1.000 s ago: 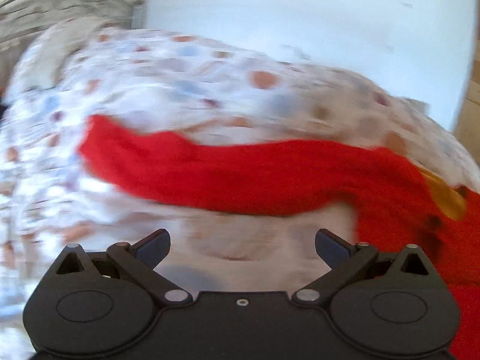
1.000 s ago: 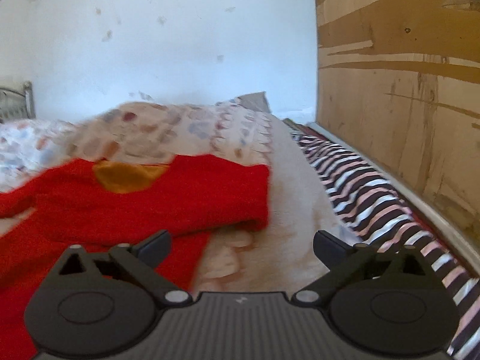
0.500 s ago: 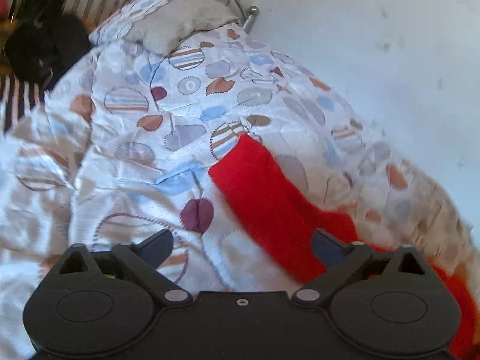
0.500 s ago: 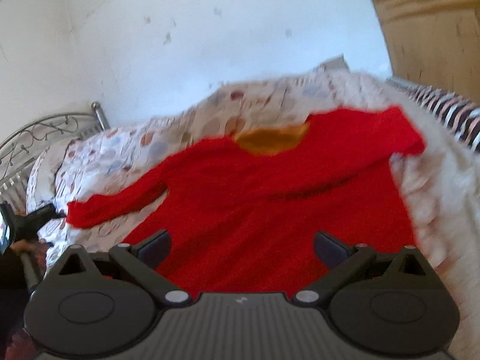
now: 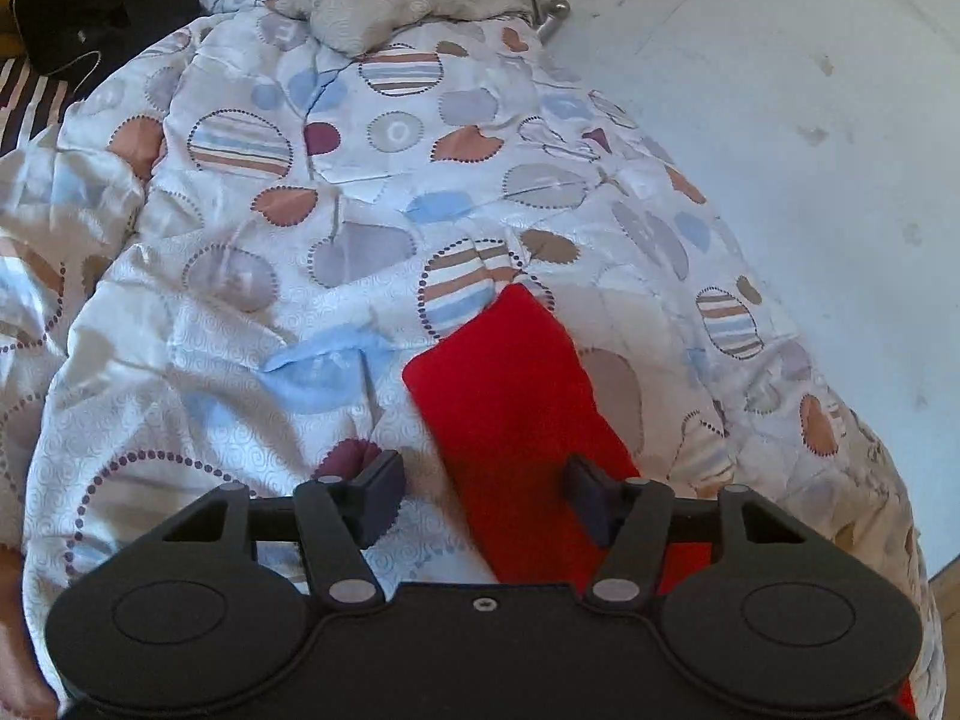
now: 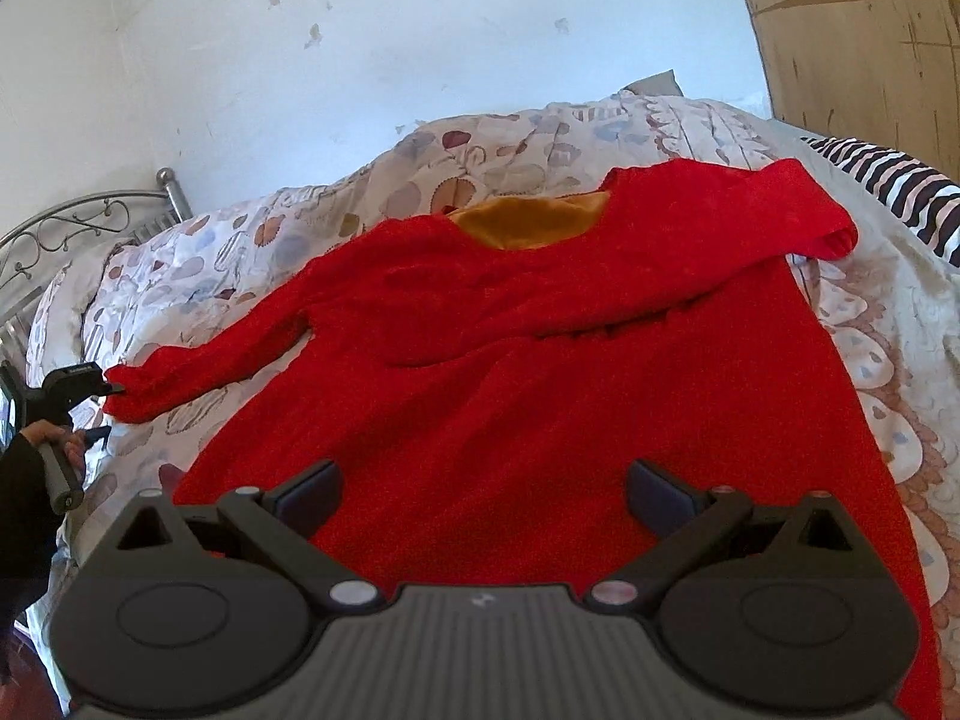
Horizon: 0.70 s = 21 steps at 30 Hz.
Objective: Fold small clothes
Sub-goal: 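Grasp the other sleeve cuff with the left gripper and lift it, then fold the held sleeve across the sweater body with the left gripper and release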
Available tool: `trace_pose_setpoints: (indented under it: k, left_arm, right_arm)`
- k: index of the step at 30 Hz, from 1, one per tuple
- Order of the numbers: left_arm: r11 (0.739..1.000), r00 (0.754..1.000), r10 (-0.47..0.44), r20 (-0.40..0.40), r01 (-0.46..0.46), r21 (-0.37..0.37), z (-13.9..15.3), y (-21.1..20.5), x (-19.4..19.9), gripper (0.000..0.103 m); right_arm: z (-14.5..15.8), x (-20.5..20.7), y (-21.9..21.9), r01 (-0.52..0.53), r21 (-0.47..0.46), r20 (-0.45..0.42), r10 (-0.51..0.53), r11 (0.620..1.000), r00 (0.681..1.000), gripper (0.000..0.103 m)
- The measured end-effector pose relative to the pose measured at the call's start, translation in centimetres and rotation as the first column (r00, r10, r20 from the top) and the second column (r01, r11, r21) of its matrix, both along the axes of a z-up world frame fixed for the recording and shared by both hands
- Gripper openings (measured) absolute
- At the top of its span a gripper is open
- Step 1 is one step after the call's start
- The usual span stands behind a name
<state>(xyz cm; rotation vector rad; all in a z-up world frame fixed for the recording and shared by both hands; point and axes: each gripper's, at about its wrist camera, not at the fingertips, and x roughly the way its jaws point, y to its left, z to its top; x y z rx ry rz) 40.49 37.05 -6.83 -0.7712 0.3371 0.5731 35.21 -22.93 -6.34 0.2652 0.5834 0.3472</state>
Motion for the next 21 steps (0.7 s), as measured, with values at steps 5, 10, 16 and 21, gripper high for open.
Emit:
trace_pose_setpoints:
  k: [5,10,16,21]
  left_arm:
    - [0.999,0.999,-0.03,0.022,0.03,0.032,1.1,-0.5,0.2,0.01]
    - [0.989,0.998,-0.006,0.058,-0.002,0.147,3.7,-2.6,-0.5,0.009]
    - [0.936,0.987,-0.101,0.123,0.053,0.347,9.5,-7.2,-1.2,0.008]
    - [0.866,0.952,-0.253,0.174,0.143,0.48,14.8,-13.3,-1.4,0.008]
  right_arm:
    - [-0.1,0.1,0.0,-0.002,0.002,-0.001,0.002,1.0,1.0,0.103]
    - [-0.2,0.1,-0.4,0.003,0.03,0.006,-0.004,1.0,1.0,0.103]
    - [-0.2,0.0,-0.8,0.009,0.067,0.014,-0.01,0.998,1.0,0.103]
    - [0.3,-0.3,-1.8,0.039,0.115,0.032,-0.043,0.993,0.999,0.103]
